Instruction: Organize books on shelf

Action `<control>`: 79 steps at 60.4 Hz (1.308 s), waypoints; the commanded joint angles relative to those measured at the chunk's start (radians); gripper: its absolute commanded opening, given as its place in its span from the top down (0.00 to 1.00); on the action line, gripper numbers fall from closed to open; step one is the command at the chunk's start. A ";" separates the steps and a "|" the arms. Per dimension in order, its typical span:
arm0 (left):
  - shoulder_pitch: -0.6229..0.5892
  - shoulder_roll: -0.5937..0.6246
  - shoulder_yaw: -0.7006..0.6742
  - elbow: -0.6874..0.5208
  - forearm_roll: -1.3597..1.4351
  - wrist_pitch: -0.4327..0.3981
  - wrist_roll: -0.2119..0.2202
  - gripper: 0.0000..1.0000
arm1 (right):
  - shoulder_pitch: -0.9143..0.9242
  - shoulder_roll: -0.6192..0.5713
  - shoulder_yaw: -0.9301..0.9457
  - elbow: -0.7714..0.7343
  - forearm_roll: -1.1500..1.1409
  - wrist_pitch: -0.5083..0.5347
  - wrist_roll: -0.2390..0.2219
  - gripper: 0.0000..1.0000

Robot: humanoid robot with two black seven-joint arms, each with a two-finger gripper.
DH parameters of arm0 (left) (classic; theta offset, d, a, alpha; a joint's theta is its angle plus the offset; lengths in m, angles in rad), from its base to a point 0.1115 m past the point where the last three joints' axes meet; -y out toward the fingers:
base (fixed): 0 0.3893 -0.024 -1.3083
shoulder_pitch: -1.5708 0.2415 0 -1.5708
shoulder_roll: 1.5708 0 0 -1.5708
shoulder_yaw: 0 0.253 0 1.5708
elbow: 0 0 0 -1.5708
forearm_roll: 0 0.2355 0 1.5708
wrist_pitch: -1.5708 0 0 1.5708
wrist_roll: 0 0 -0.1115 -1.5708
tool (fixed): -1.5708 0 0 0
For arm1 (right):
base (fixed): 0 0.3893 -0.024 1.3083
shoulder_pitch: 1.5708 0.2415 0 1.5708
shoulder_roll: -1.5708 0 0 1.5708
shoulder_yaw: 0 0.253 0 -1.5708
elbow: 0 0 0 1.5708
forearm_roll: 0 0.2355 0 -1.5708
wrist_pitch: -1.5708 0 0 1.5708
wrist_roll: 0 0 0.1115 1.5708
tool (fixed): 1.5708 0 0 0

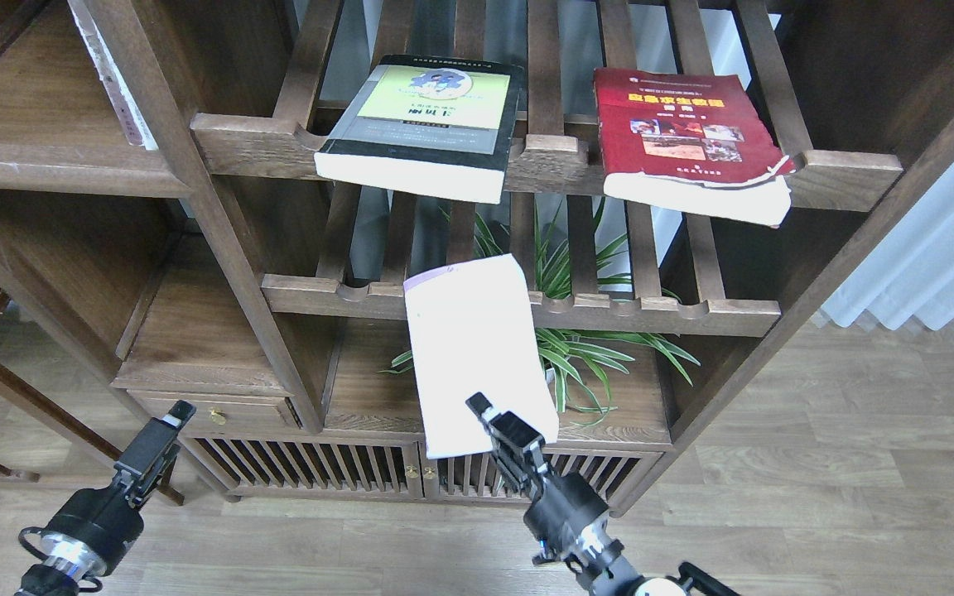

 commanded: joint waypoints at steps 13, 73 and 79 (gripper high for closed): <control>0.007 -0.075 0.045 -0.009 -0.015 0.000 -0.010 0.00 | -0.031 0.000 -0.052 0.018 0.000 0.000 -0.052 0.96; -0.040 -0.330 0.191 0.005 -0.052 0.000 -0.008 0.00 | -0.066 0.000 -0.118 0.024 0.000 0.000 -0.123 0.95; -0.045 -0.330 0.203 0.004 -0.046 0.000 -0.004 0.01 | -0.069 0.000 -0.120 0.022 -0.002 0.000 -0.123 0.95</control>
